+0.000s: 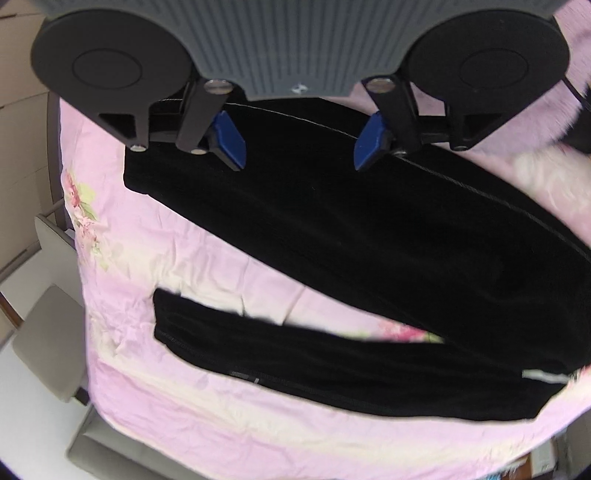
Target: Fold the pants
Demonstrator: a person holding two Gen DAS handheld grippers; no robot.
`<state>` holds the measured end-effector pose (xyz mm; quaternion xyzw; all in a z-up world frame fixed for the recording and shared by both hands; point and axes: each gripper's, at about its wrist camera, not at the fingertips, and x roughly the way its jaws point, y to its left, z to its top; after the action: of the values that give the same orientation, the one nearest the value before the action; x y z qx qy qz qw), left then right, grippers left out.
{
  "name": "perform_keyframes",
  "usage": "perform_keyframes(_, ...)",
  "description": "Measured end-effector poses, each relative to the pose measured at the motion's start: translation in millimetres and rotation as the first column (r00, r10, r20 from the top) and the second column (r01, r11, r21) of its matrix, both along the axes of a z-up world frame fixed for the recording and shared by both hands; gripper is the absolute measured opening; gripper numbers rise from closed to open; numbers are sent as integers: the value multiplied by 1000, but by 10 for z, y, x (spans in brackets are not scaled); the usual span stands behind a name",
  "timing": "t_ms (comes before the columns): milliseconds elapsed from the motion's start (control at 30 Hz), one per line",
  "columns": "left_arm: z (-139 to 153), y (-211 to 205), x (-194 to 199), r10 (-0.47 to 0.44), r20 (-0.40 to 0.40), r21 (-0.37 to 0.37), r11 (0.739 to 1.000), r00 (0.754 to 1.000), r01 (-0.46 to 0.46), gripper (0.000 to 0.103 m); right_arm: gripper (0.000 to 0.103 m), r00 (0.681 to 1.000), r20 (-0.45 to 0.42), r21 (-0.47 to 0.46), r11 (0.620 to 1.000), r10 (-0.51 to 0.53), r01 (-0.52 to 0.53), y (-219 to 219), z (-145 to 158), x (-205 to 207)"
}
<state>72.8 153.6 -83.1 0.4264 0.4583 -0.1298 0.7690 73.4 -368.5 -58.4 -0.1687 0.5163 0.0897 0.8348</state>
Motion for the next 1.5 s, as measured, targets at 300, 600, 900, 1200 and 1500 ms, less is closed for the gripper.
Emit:
perform_keyframes(300,-715,-55,280,-190,-281,144,961,941,237,84,59,969,-169,-87,976,181,-198,-164,-309,249)
perform_keyframes(600,-1208,-97,239,-259,-247,251,914,934,319,89,59,900,-278,-186,901,335,-393,-284,-568,147)
perform_keyframes(900,-1124,-157,60,-164,-108,245,951,981,186,46,60,838,-318,-270,805,443,-528,-168,-887,-120)
perform_keyframes(1200,-570,-260,134,104,117,56,992,988,-112,27,4,910,-144,-295,861,389,-415,-223,-510,-347)
perform_keyframes(1500,204,-301,555,330,193,-141,941,924,-307,24,0,944,115,-432,871,310,-233,-141,196,131)
